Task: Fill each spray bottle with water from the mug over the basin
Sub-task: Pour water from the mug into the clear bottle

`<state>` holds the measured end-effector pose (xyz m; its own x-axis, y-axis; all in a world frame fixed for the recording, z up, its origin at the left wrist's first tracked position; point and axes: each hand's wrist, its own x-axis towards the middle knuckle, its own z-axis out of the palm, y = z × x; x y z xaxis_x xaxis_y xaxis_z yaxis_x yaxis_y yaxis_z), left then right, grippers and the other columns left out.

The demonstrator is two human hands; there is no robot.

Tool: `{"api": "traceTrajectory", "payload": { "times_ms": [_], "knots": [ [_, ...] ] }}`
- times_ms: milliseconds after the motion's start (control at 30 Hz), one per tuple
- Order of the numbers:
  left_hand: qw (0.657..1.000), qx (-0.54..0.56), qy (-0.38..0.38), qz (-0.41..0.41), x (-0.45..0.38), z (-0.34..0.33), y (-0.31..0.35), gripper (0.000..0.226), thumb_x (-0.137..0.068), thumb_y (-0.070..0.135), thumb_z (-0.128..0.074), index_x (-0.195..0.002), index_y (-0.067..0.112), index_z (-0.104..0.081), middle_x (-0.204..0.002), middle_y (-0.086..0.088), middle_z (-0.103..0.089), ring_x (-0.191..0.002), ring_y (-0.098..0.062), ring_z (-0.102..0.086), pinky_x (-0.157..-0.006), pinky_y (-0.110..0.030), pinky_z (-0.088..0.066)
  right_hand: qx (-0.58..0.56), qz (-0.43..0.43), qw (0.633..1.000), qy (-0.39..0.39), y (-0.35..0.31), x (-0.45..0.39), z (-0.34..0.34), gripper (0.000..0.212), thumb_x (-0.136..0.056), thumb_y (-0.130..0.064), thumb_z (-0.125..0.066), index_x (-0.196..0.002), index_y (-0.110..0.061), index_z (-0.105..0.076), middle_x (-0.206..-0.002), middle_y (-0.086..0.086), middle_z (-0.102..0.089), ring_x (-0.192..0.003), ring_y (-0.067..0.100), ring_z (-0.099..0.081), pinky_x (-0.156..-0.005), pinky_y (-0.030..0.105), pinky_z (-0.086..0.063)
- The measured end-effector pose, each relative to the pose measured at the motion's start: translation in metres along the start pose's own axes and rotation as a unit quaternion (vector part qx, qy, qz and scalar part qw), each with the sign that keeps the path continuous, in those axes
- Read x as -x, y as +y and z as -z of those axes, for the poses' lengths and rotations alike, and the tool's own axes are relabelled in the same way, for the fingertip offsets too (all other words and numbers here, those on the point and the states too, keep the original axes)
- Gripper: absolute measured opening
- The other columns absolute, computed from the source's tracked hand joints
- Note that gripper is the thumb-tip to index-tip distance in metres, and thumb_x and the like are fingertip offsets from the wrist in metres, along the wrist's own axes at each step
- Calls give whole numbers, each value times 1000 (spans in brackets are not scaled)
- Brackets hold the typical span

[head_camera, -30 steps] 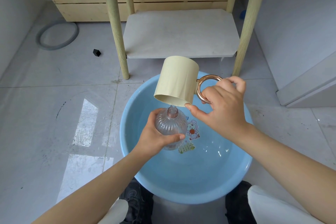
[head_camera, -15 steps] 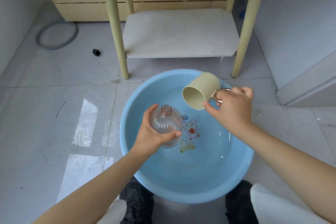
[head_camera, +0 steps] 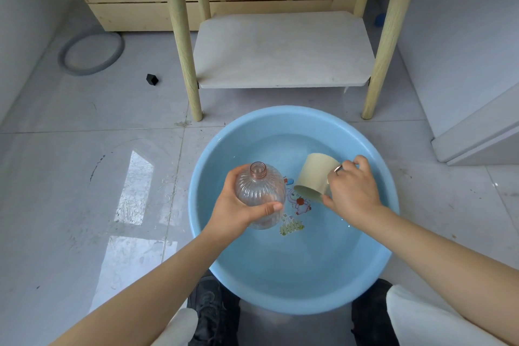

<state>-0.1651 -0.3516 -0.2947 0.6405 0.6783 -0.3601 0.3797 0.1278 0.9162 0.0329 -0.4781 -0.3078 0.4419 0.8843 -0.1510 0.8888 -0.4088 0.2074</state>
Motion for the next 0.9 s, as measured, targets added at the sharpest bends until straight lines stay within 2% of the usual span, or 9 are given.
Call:
{"api": "traceTrajectory", "payload": {
  "times_ms": [100, 233, 300, 400, 533, 600, 733, 833, 900],
  "knots": [
    [1000, -4, -3, 0, 0, -1, -1, 84, -41, 41, -89, -114, 44, -48, -106, 27, -61, -104, 7, -57, -85, -14, -45, -43, -17, 998, -35, 2, 2, 0, 33, -84, -51, -51, -76, -20, -59, -79, -2, -63, -86, 17, -43, -88, 31, -14],
    [1000, -15, -3, -2, 0, 0, -2, 88, -41, 42, -89, -118, 39, -48, -108, 27, -61, -106, 6, -56, -89, -15, -45, -175, -121, 973, -89, 12, -5, 9, 41, -82, -59, -50, -64, -22, -54, -64, -4, -56, -77, 18, -52, -77, 34, -23],
    [1000, -19, -1, -4, 0, -1, 0, 85, -44, 36, -90, -117, 39, -47, -109, 24, -60, -103, 10, -55, -84, -9, -43, -272, -183, 935, -138, 19, -11, 19, 49, -82, -58, -53, -56, -19, -39, -56, -2, -43, -62, 19, -46, -70, 33, -25],
    [1000, -18, -5, -9, -1, -1, 1, 80, -51, 24, -91, -118, 36, -48, -111, 21, -60, -99, 13, -55, -77, -2, -41, -442, -257, 848, -140, 27, -13, 26, 53, -78, -51, -64, -55, -18, -29, -57, 0, -30, -56, 20, -33, -57, 32, -21],
    [1000, -22, -8, -12, -1, -4, 2, 82, -49, 28, -90, -119, 35, -48, -112, 22, -60, -101, 12, -55, -78, -3, -42, -565, -268, 773, -106, 29, -11, 34, 49, -72, -50, -70, -62, -17, -35, -70, 6, -29, -65, 21, -30, -64, 33, -21],
    [1000, -27, -9, -13, -1, -5, 2, 85, -47, 31, -90, -121, 34, -48, -114, 21, -59, -104, 9, -55, -80, -4, -42, -581, -255, 769, -76, 28, -10, 43, 50, -74, -48, -70, -60, -15, -35, -64, 3, -28, -61, 20, -28, -61, 30, -20],
    [999, -43, -19, -24, 0, -8, 4, 86, -49, 30, -91, -123, 32, -47, -115, 22, -57, -106, 9, -53, -80, -2, -40, -545, -197, 815, 10, 17, -3, 61, 56, -76, -49, -68, -53, -19, -27, -50, -7, -24, -58, 18, -28, -54, 30, -19],
    [998, -43, -22, -31, 1, -11, 6, 86, -48, 29, -90, -123, 30, -46, -116, 20, -57, -105, 10, -53, -80, -1, -39, -502, -159, 844, 104, 7, 0, 69, 58, -75, -51, -70, -50, -19, -30, -41, -7, -30, -58, 17, -35, -67, 31, -28],
    [998, -46, -24, -34, 1, -11, 7, 87, -49, 27, -91, -123, 29, -46, -116, 20, -57, -106, 10, -54, -81, -2, -39, -457, -117, 865, 170, 1, 1, 72, 53, -71, -60, -64, -49, -22, -33, -42, -10, -34, -59, 8, -41, -76, 29, -24]
  ]
}}
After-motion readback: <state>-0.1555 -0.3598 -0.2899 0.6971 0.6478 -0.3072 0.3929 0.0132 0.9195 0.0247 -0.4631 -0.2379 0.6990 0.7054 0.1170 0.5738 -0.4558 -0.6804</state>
